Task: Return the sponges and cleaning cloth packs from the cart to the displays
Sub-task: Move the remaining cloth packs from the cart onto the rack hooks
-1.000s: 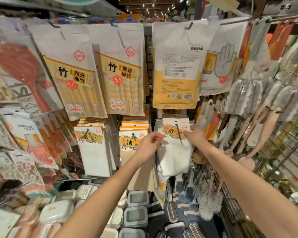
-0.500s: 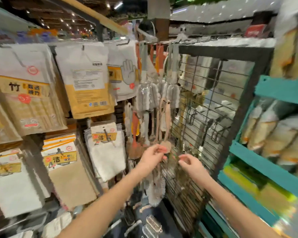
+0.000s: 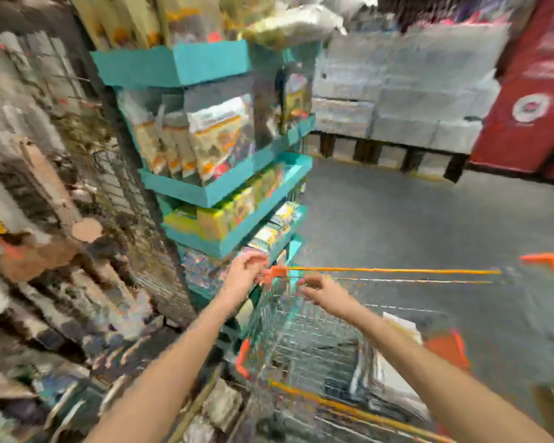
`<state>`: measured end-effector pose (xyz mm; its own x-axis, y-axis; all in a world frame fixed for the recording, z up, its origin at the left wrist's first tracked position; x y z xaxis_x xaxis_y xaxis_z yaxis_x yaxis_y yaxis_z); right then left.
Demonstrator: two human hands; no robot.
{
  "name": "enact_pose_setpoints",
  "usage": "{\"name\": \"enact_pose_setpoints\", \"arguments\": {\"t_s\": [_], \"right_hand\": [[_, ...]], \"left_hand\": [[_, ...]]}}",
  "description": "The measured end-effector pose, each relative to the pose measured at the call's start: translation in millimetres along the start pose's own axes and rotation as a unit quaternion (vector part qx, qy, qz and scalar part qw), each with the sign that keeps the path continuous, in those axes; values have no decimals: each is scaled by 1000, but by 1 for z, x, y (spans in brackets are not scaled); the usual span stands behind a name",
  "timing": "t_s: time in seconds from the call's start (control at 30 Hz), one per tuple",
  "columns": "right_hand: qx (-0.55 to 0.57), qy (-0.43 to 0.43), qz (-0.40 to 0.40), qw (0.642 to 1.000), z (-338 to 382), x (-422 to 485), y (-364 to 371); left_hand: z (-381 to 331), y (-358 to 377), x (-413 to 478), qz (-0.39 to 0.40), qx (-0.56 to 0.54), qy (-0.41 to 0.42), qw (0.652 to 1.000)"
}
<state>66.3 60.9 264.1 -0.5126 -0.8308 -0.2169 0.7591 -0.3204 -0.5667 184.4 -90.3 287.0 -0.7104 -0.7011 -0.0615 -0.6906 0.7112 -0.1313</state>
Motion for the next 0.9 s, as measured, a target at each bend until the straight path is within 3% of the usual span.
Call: {"name": "enact_pose_setpoints", "arguments": {"t_s": [0.2,0.43,0.6,0.77,0.9], "right_hand": [[22,109,-85,990,-123,-63,-90],[89,225,-145,959,-245,-101,-144],[100,280,-148,943,-323,-82,-159],[132,332,-139,923,-414,-53,-147],[130,346,-140,919,-410,-48,-160]], "left_hand": [[12,155,-1,117,9,-38,992],[59,301,17,266,92,-82,956],[115,373,46,311,164,-120,928],[181,417,83,301,241,-132,913],[232,438,101,318,336,-140,876]]}}
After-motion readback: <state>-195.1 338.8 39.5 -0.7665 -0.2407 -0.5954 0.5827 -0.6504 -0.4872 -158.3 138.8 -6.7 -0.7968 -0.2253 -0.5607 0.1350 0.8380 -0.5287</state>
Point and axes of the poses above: each hand's wrist, its own x-axis towards the middle knuckle, its own y-axis out of the palm, z = x × y, the point moved 4 cm from there along x, towards the middle knuckle, and after that the axes turned 2 degrees about -x, right-handed, at the moved point
